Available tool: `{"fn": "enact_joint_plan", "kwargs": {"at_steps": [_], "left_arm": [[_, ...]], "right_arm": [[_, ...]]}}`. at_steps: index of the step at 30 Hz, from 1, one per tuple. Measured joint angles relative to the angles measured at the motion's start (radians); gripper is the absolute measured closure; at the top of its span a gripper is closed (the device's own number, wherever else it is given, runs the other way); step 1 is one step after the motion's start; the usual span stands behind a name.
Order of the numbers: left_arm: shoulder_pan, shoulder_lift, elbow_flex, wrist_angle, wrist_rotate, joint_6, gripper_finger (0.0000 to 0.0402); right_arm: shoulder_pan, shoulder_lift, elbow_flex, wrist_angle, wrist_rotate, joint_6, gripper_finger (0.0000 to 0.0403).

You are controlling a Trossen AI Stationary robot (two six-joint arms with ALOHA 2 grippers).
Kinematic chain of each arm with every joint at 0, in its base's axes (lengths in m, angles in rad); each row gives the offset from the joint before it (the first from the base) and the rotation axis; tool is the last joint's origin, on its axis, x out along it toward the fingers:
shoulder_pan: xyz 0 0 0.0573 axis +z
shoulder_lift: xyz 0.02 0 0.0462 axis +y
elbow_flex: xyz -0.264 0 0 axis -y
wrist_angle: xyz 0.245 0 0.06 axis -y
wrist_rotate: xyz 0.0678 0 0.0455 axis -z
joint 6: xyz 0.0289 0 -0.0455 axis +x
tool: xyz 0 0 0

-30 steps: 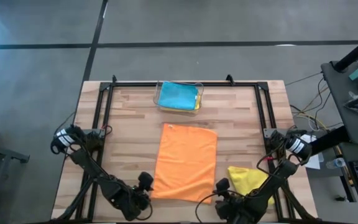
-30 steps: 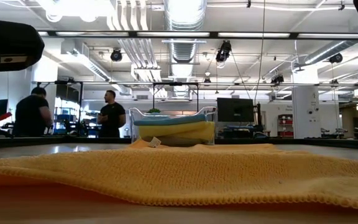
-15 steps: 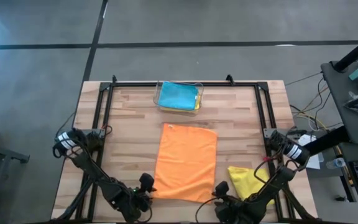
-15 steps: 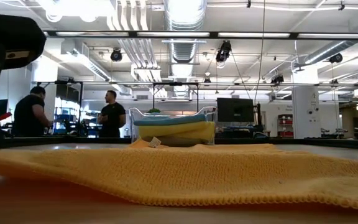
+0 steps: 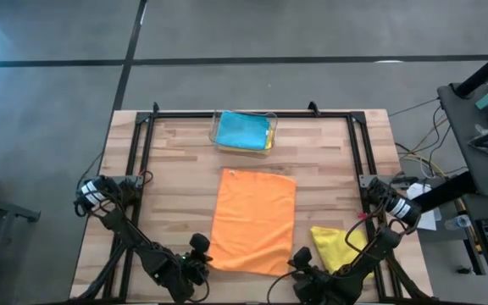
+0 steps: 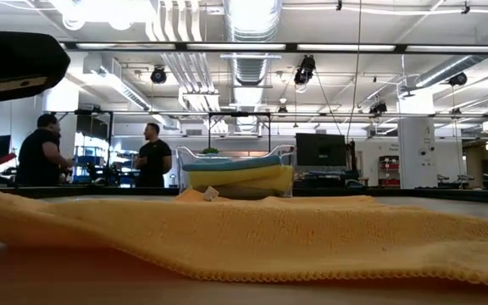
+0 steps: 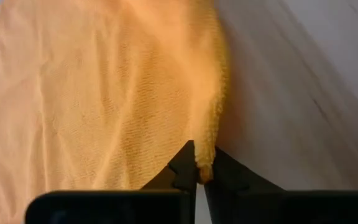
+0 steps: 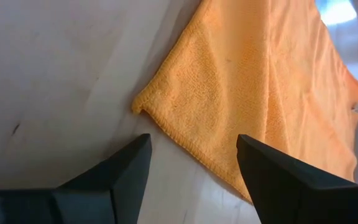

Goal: Fold microfiber towels
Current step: Fold the orange microfiber cloth

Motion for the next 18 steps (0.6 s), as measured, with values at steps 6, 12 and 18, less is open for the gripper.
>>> {"fn": "enact_joint_plan", "kwargs": {"at_steps": [6, 12, 18], "left_arm": [[0.03, -0.014, 0.006, 0.006, 0.007, -0.061, 0.0401], [0.059, -0.048, 0.006, 0.008, 0.026, -0.123, 0.0401], [0.094, -0.103, -0.004, 0.007, 0.058, -0.22, 0.0401]], "right_arm": [[-0.001, 0.0, -0.001, -0.001, 0.004, -0.015, 0.017], [-0.002, 0.0, -0.002, -0.002, 0.005, -0.017, 0.017], [-0.002, 0.0, -0.003, 0.012, 0.003, 0.006, 0.017]]}}
